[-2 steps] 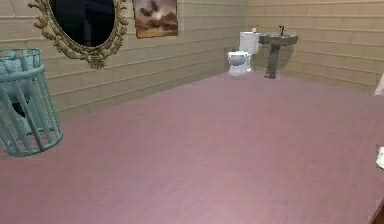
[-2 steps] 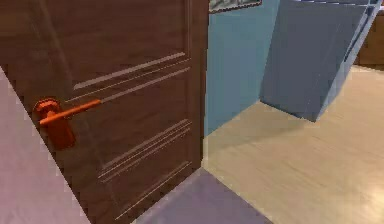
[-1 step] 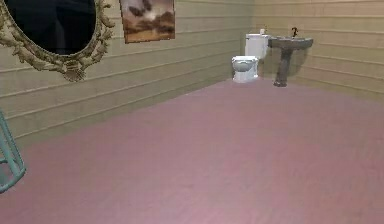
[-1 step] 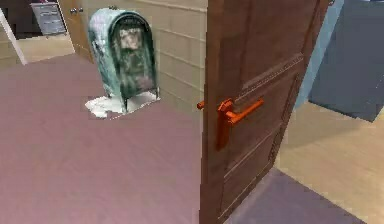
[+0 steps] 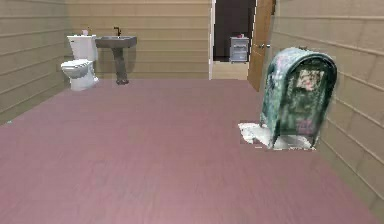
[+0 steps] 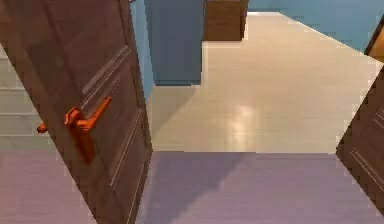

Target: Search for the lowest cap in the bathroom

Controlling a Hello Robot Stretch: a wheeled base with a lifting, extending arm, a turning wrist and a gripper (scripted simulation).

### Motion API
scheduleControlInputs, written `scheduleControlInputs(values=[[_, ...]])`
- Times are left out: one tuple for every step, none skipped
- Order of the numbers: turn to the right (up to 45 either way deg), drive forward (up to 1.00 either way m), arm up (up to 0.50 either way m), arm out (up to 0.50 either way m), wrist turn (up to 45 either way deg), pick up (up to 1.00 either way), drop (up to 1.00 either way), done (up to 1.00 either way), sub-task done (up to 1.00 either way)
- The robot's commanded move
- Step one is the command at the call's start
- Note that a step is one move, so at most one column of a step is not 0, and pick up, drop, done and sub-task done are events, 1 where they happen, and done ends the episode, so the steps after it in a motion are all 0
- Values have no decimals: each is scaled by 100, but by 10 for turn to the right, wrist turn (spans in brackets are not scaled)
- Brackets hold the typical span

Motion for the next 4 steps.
scheduleControlInputs(values=[[0,100,0,0,0,0,0,0,0],[0,100,0,0,0,0,0,0,0],[0,85,0,0,0,0,0,0,0],[450,0,0,0,0,0,0,0,0]])
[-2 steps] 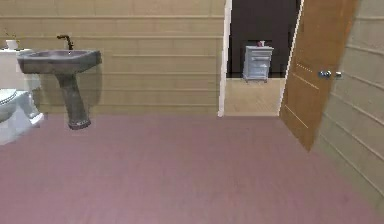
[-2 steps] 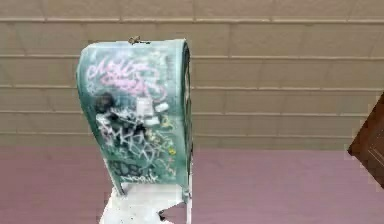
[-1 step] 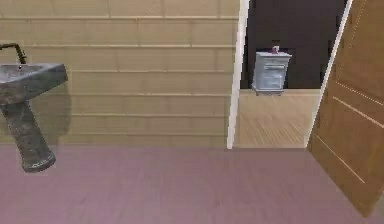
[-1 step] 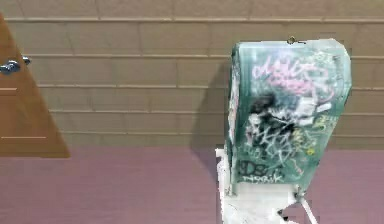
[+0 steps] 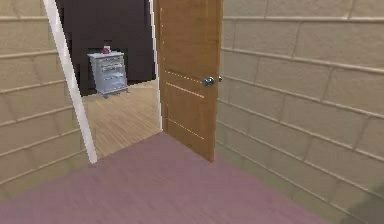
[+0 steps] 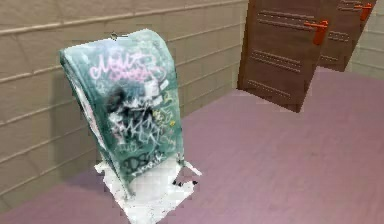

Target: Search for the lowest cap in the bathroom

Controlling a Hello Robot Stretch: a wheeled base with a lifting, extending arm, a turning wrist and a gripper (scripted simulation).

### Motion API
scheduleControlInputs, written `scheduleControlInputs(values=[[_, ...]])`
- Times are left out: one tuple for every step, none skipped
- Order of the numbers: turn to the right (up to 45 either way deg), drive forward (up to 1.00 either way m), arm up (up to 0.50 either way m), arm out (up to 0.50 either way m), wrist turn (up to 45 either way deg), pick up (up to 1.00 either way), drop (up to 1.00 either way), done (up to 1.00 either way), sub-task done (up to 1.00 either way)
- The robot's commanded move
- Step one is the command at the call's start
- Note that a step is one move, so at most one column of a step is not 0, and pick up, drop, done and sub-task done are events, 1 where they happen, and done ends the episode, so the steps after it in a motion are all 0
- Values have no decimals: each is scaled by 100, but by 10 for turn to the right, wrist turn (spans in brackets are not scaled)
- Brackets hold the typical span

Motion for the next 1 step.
scheduleControlInputs(values=[[210,0,0,0,0,0,0,0,0]])
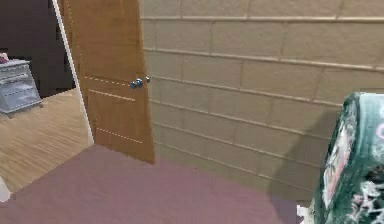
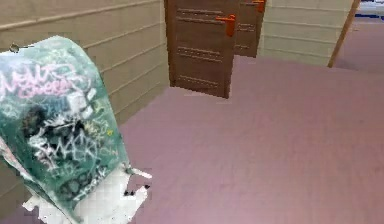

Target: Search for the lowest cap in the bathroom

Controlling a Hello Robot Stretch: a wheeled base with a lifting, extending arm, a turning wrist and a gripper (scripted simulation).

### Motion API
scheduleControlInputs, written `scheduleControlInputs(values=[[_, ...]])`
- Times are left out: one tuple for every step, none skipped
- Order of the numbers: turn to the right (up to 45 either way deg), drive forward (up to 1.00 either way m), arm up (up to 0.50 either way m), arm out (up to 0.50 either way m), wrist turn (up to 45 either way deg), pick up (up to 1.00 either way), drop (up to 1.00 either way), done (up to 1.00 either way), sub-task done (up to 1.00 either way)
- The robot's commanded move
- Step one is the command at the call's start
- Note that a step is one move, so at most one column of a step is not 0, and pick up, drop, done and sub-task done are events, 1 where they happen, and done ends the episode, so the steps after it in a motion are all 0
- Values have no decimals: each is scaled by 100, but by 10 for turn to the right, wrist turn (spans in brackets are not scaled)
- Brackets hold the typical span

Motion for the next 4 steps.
scheduleControlInputs(values=[[30,0,0,0,0,0,0,0,0],[0,20,0,0,0,0,0,0,0],[-420,0,0,0,0,0,0,0,0],[0,100,0,0,0,0,0,0,0]])
